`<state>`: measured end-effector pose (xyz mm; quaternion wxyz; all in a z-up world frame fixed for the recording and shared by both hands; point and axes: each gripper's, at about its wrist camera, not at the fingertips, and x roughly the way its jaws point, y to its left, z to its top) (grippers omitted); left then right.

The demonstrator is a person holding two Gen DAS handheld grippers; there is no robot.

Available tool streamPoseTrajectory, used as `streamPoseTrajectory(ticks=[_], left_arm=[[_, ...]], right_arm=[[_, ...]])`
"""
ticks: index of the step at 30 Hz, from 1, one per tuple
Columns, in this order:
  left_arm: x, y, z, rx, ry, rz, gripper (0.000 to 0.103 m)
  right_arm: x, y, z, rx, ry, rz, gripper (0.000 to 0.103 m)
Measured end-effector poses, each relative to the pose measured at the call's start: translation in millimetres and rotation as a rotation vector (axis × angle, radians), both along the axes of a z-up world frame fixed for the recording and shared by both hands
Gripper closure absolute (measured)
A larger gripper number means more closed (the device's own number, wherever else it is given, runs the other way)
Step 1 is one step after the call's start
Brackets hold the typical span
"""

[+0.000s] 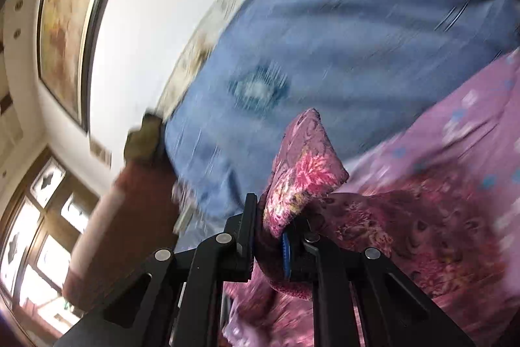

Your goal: Fold small clothes

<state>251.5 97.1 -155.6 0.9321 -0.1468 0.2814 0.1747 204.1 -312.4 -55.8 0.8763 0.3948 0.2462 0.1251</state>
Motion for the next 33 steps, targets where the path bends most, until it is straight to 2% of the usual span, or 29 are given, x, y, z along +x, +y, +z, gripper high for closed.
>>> streamPoseTrajectory(ticks=[3, 5, 6, 7, 9, 10, 11, 13, 15, 17, 19, 23, 26, 29, 30, 33], left_arm=[[-1.7, 22.9, 0.6, -0.003, 0.002, 0.060, 0.000], [-1.3, 33.4, -0.8, 0.001, 0.016, 0.086, 0.000], [-1.0, 38.2, -1.3, 0.002, 0.022, 0.096, 0.000], [-0.4, 43.7, -1.8, 0.002, 0.027, 0.106, 0.000], [-0.3, 50.6, -1.8, 0.000, 0.035, 0.122, 0.000], [-0.4, 54.0, -1.9, -0.003, 0.037, 0.131, 0.000], [-0.7, 59.5, -1.9, -0.011, 0.036, 0.140, 0.000], [-0.8, 65.4, -1.4, -0.025, 0.034, 0.155, 0.000], [-1.8, 71.8, -1.8, -0.042, 0.033, 0.170, 0.000], [-1.8, 75.4, -3.9, -0.069, 0.044, 0.176, 0.000], [-1.2, 75.7, -6.6, -0.090, 0.062, 0.169, 0.000], [-2.3, 71.0, -8.9, -0.079, 0.073, 0.184, 0.000], [-2.4, 66.6, -10.0, -0.061, 0.073, 0.172, 0.000], [-1.8, 63.3, -8.8, -0.034, 0.070, 0.157, 0.000], [-1.6, 63.2, -7.8, -0.028, 0.067, 0.157, 0.000], [-0.9, 63.1, -4.4, -0.037, 0.045, 0.159, 0.000]], right_arm=[[20.8, 57.3, -37.2, 0.024, 0.079, 0.070, 0.087], [35.6, 95.7, -67.2, 0.006, 0.152, 0.119, 0.086], [39.9, 104.5, -80.9, -0.003, 0.185, 0.138, 0.083], [46.4, 118.5, -93.5, -0.009, 0.224, 0.158, 0.078], [56.0, 140.7, -118.8, 0.003, 0.313, 0.232, 0.047], [58.1, 148.2, -123.7, 0.010, 0.341, 0.265, 0.045], [56.6, 151.0, -125.1, 0.012, 0.347, 0.297, 0.045], [44.6, 150.3, -113.0, -0.021, 0.288, 0.314, 0.044], [35.0, 136.4, -93.8, -0.089, 0.207, 0.288, 0.041], [18.0, 120.3, -79.9, -0.172, 0.173, 0.244, 0.041], [9.1, 107.9, -79.8, -0.221, 0.183, 0.217, 0.043], [10.9, 108.6, -100.5, -0.222, 0.232, 0.251, 0.049], [18.8, 133.8, -113.5, -0.332, 0.312, 0.301, 0.049], [37.1, 126.7, -115.9, -0.393, 0.353, 0.292, 0.049], [41.0, 114.5, -115.3, -0.385, 0.371, 0.269, 0.049], [47.8, 53.8, -101.1, -0.391, 0.399, 0.091, 0.046]])
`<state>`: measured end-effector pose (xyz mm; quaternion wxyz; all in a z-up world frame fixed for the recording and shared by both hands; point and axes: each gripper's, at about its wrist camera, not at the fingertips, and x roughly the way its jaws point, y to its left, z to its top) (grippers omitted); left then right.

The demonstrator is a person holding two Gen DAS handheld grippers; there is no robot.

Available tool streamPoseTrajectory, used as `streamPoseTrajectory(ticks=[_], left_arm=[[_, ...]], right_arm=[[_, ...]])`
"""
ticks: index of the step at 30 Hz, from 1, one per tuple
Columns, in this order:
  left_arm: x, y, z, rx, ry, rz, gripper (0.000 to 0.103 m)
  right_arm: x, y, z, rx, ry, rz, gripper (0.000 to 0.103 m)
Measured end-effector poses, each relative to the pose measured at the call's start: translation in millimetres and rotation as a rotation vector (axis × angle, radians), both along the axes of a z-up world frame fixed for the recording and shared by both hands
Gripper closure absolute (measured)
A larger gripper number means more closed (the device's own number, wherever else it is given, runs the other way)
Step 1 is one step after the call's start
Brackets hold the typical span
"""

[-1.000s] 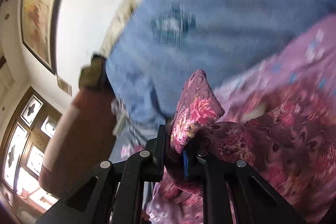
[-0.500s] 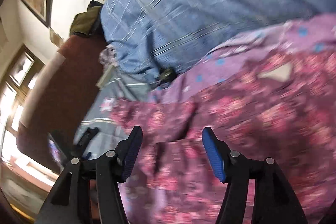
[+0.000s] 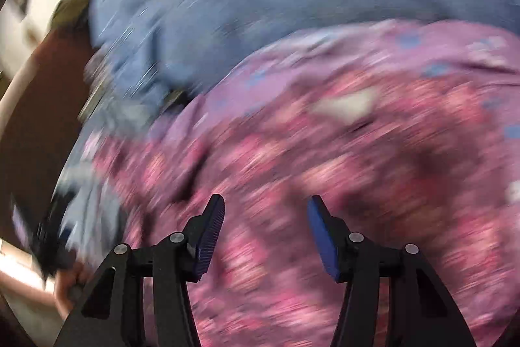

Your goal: Fold small clothes

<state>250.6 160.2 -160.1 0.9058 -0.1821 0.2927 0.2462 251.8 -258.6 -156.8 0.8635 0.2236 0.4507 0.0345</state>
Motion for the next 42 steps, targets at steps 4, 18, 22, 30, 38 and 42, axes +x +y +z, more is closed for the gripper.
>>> streamPoseTrajectory(ticks=[4, 18, 22, 30, 38, 42], left_arm=[[8.8, -10.0, -3.4, -0.035, 0.016, -0.041, 0.000], [-7.5, -5.1, -13.4, -0.166, 0.021, -0.055, 0.000], [-11.3, 0.9, -23.2, -0.228, 0.035, -0.077, 0.000], [-1.4, -1.1, -52.5, -0.368, 0.102, -0.145, 0.017], [36.9, -0.7, -81.8, -0.478, 0.187, -0.176, 0.016], [67.5, -1.1, -99.9, -0.523, 0.231, -0.162, 0.016]], right_arm=[[0.3, -77.5, 14.0, -0.161, 0.027, -0.206, 0.032], [18.2, -103.0, -62.8, -0.400, 0.184, -0.291, 0.032], [12.6, -114.4, -67.8, -0.350, 0.137, -0.302, 0.060], [0.6, -150.7, -54.8, -0.287, 0.086, -0.364, 0.100], [-13.8, -160.7, -40.3, -0.286, 0.049, -0.458, 0.085], [-31.2, -140.4, -8.3, -0.327, -0.123, -0.476, 0.046]])
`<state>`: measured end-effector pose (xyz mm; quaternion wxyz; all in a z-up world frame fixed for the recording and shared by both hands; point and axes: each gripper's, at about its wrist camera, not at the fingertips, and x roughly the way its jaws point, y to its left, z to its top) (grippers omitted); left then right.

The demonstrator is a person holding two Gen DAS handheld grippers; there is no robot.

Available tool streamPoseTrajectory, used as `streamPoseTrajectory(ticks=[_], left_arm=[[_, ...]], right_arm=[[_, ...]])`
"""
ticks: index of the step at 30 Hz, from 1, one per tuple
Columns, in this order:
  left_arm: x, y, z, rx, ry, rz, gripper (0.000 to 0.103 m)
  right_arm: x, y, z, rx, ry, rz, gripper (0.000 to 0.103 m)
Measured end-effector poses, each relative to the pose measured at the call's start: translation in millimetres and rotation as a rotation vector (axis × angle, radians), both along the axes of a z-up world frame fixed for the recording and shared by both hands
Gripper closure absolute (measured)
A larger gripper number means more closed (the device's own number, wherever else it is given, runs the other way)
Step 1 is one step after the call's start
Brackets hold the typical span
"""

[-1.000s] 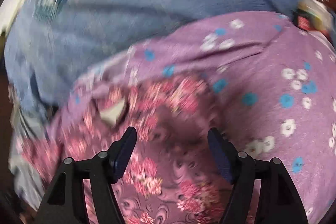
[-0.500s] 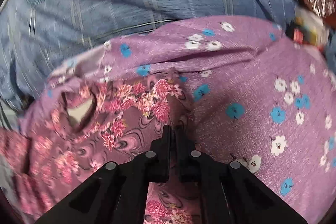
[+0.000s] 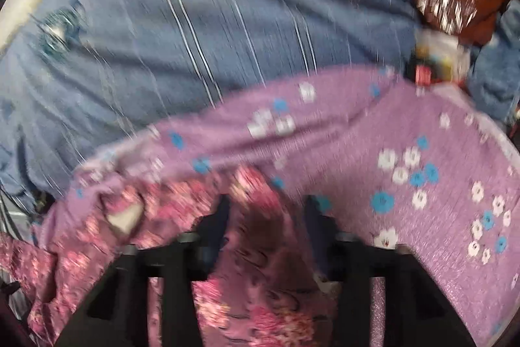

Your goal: Fold small clothes

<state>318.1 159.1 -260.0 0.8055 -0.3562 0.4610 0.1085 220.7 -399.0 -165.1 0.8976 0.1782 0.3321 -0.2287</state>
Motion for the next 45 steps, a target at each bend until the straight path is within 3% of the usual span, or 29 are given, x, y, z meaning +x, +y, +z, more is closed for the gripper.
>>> streamPoseTrajectory(ticks=[2, 5, 7, 8, 9, 11, 13, 15, 19, 25, 30, 34, 35, 36, 38, 41, 43, 45], left_arm=[[11.9, -1.5, -4.6, -0.031, 0.013, -0.008, 0.016], [22.4, -0.8, -2.1, -0.102, -0.033, -0.008, 0.018], [27.1, 4.7, -1.7, -0.153, -0.045, 0.018, 0.044], [30.1, 7.3, -1.4, -0.163, -0.053, 0.021, 0.070], [32.3, 9.0, -2.3, -0.155, -0.050, 0.018, 0.085], [33.0, 12.0, -1.1, -0.146, -0.059, 0.019, 0.095], [29.0, 11.2, 8.9, -0.136, -0.100, 0.010, 0.097], [24.1, 1.0, 34.2, -0.054, -0.162, -0.034, 0.099], [5.0, -38.0, 96.4, 0.097, -0.329, -0.147, 0.099], [-25.5, -115.5, 160.1, 0.156, -0.508, -0.347, 0.099], [-53.1, -200.4, 177.9, 0.162, -0.570, -0.567, 0.099], [-73.4, -293.3, 156.3, 0.224, -0.536, -0.771, 0.096], [-76.2, -308.8, 147.5, 0.234, -0.511, -0.822, 0.082], [-78.8, -334.7, 131.6, 0.241, -0.459, -0.921, 0.051], [-84.7, -368.9, 104.4, 0.257, -0.356, -1.054, 0.023], [-99.4, -386.8, 92.1, 0.317, -0.292, -1.135, 0.023], [-99.4, -375.4, 101.9, 0.301, -0.309, -1.154, 0.023], [-96.2, -347.7, 120.2, 0.242, -0.365, -1.112, 0.021]], right_arm=[[-2.5, 14.4, 11.3, -0.038, -0.063, 0.018, 0.046], [-7.4, 23.2, 23.5, -0.012, -0.113, 0.054, 0.046], [-13.5, 32.1, 26.3, 0.034, -0.140, 0.085, 0.046], [-15.5, 36.7, 26.9, 0.046, -0.146, 0.097, 0.048], [-18.3, 43.1, 27.4, 0.053, -0.153, 0.113, 0.049], [-25.1, 54.4, 26.7, 0.064, -0.164, 0.149, 0.053], [-30.2, 68.7, 22.7, 0.079, -0.165, 0.202, 0.057], [-31.5, 78.2, 18.9, 0.112, -0.164, 0.240, 0.058], [-26.9, 90.9, 18.2, 0.138, -0.160, 0.292, 0.058], [-33.0, 72.9, 20.7, 0.161, -0.197, 0.257, 0.057], [-42.7, 35.2, 16.2, 0.228, -0.219, 0.171, 0.057], [-51.2, 8.2, 13.1, 0.238, -0.231, 0.102, 0.055], [-53.8, -1.1, 11.9, 0.247, -0.233, 0.078, 0.055], [-55.3, -6.6, 11.2, 0.254, -0.232, 0.062, 0.055], [-59.3, -21.0, 9.5, 0.271, -0.230, 0.022, 0.054], [-62.4, -33.3, 8.4, 0.287, -0.229, -0.006, 0.047], [-62.6, -37.1, 8.2, 0.299, -0.227, -0.003, 0.046], [-60.6, -34.2, 8.1, 0.302, -0.220, 0.014, 0.046]])
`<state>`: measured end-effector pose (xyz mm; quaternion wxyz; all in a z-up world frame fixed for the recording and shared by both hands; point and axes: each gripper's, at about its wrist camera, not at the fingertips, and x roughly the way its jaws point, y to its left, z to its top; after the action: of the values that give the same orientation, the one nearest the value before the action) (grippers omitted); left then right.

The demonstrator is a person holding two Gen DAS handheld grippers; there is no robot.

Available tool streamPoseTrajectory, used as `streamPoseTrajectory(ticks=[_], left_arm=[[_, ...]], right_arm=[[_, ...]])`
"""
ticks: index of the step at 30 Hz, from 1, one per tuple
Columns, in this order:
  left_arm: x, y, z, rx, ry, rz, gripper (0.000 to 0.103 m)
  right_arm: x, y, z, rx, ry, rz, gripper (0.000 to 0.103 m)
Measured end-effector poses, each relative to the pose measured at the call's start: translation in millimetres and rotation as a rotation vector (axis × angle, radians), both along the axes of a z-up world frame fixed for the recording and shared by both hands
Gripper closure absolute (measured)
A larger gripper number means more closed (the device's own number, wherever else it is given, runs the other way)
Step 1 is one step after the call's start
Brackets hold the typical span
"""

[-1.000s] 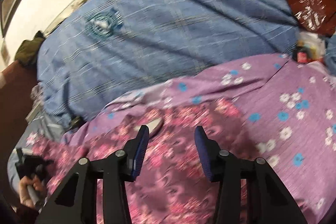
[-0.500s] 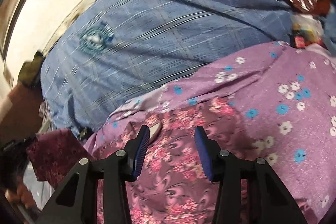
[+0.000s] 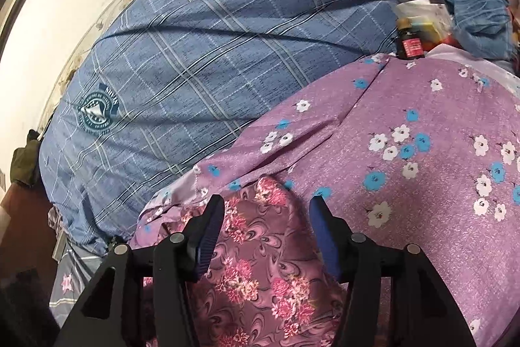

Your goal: Fold small clothes

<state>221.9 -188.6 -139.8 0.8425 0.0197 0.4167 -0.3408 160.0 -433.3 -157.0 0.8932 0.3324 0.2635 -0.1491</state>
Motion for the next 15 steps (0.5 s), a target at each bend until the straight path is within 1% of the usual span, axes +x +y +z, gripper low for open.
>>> streamPoseTrajectory(ticks=[1, 2, 4, 6, 8, 9, 11, 13, 14, 15], left_arm=[[2.5, 13.6, 5.9, -0.044, -0.005, 0.023, 0.019], [7.5, 36.6, 14.3, -0.112, 0.004, 0.046, 0.018], [19.3, 64.8, 21.4, -0.214, 0.060, 0.053, 0.018], [26.8, 91.6, 25.4, -0.304, 0.093, 0.086, 0.018], [33.1, 121.7, 30.4, -0.394, 0.091, 0.140, 0.018], [35.7, 131.8, 31.9, -0.406, 0.087, 0.157, 0.017], [44.4, 149.2, 27.6, -0.368, 0.088, 0.229, 0.017], [55.7, 167.0, 10.9, -0.261, 0.121, 0.359, 0.017], [63.0, 177.5, -4.6, -0.208, 0.157, 0.430, 0.017], [67.2, 184.6, -15.8, -0.177, 0.192, 0.470, 0.017]], right_arm=[[2.4, 3.4, 0.5, -0.002, 0.004, 0.012, 0.046], [4.8, 7.6, 0.4, -0.008, 0.009, 0.025, 0.046], [9.4, 19.0, 0.8, -0.023, 0.014, 0.061, 0.046], [14.1, 31.7, 2.5, -0.044, 0.015, 0.103, 0.046], [19.1, 48.6, 4.6, -0.087, 0.020, 0.144, 0.046], [21.1, 53.8, 4.8, -0.101, 0.025, 0.154, 0.046], [27.2, 69.4, 5.1, -0.118, 0.031, 0.200, 0.046], [32.3, 84.0, 4.9, -0.117, 0.033, 0.261, 0.046], [37.0, 98.7, 4.1, -0.115, 0.036, 0.324, 0.046], [40.1, 110.3, 3.7, -0.121, 0.040, 0.369, 0.046]])
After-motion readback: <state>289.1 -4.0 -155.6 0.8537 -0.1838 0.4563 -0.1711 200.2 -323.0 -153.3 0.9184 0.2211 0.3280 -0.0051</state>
